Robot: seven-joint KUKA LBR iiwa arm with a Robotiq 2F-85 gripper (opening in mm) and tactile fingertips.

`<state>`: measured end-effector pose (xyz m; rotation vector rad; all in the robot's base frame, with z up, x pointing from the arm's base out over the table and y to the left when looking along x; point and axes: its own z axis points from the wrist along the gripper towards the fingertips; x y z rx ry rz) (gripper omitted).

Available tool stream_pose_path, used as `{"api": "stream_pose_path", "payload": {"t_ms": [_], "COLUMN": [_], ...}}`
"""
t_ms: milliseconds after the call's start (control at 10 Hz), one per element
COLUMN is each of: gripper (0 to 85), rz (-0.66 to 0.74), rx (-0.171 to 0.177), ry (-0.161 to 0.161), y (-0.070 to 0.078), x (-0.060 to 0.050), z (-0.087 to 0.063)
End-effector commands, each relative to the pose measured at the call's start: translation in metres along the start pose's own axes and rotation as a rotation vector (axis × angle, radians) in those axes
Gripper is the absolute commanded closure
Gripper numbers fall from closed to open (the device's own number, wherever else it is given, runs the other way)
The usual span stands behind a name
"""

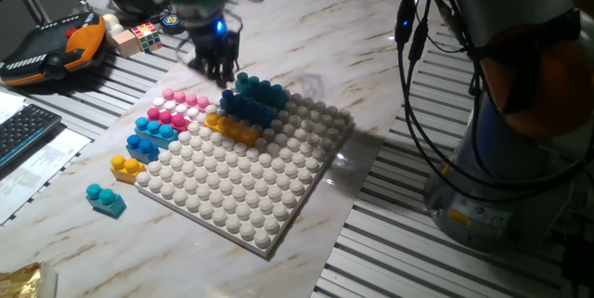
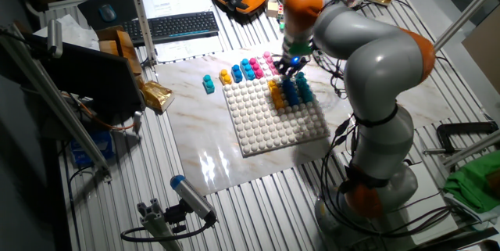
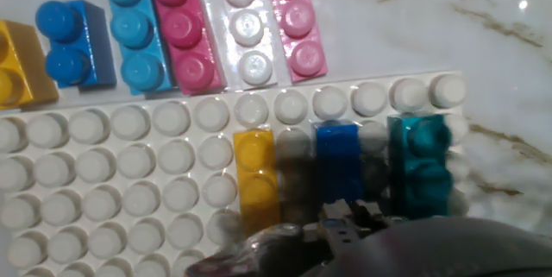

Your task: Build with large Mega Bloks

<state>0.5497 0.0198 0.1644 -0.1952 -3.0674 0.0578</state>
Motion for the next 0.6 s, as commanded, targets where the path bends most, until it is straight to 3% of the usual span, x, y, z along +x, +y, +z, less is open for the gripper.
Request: {"api": "stream_pose_path", "payload": {"t_ms": [0,100,200,500], "gripper": [84.3,84.3,84.3,84.3], "rz": [0.001,-0.004,-0.001,-0.004], "rx": [0.0,-0.003,-0.028,-0.034], "ry": [-0.014,-0.018,-0.005,-0.018], "y": [-0.0008,-0.0018,-0.0017,-0.0004], "x": [0.0038,0.006,0.0061,0.0074], "z": [-0.0102,-0.0112,-0.0106,-0.0105]}}
